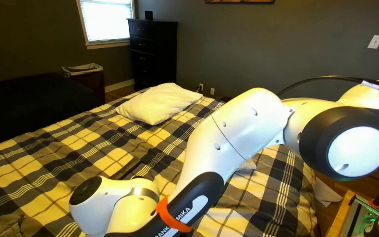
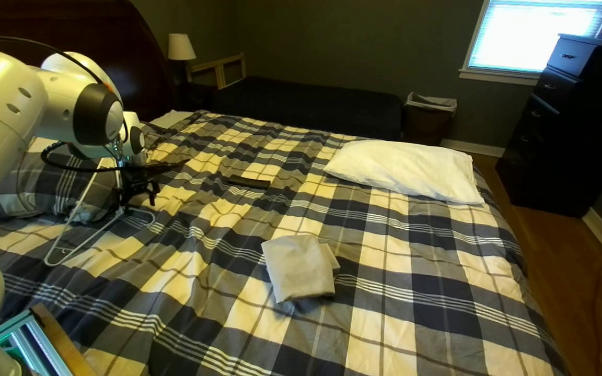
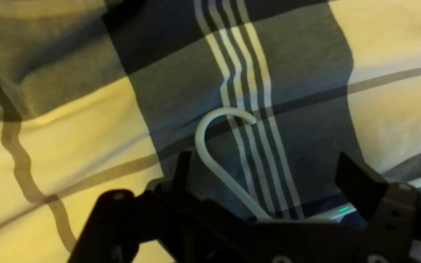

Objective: Put the hanger on the grey thing

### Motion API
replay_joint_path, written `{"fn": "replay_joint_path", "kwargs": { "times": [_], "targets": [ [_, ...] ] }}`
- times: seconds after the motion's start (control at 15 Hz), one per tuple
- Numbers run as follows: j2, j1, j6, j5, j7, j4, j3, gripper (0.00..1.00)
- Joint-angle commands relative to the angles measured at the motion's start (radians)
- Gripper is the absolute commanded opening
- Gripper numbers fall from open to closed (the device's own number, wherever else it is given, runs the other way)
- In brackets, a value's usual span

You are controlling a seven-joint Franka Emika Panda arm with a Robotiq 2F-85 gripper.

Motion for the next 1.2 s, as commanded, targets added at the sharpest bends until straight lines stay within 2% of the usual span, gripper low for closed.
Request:
{"fn": "replay_joint_path", "kwargs": {
  "times": [0.0, 0.07, 0.13, 0.53, 0.67, 0.73, 0.93, 1.07, 1.13],
  "targets": [
    [0.083, 0.031, 0.042, -0.059, -0.157, 0.107, -0.013, 0.78],
    [0.100, 0.032, 0.058, -0.058, -0.197, 0.122, -0.012, 0.69],
    [0.113, 0.031, 0.069, -0.051, -0.238, 0.137, -0.009, 0.70],
    [0.164, 0.027, 0.073, -0.011, -0.396, 0.208, -0.007, 0.22],
    [0.155, 0.022, 0.073, 0.001, -0.425, 0.204, -0.002, 0.07],
    [0.127, -0.002, 0.087, -0.008, -0.429, 0.168, 0.026, 0.01],
    [0.053, -0.035, 0.123, -0.001, -0.408, 0.090, 0.052, 0.00],
    [-0.047, -0.051, 0.169, -0.014, -0.319, -0.014, 0.043, 0.02],
    [-0.110, -0.043, 0.206, -0.032, -0.217, -0.068, 0.014, 0.02]
  ]
}}
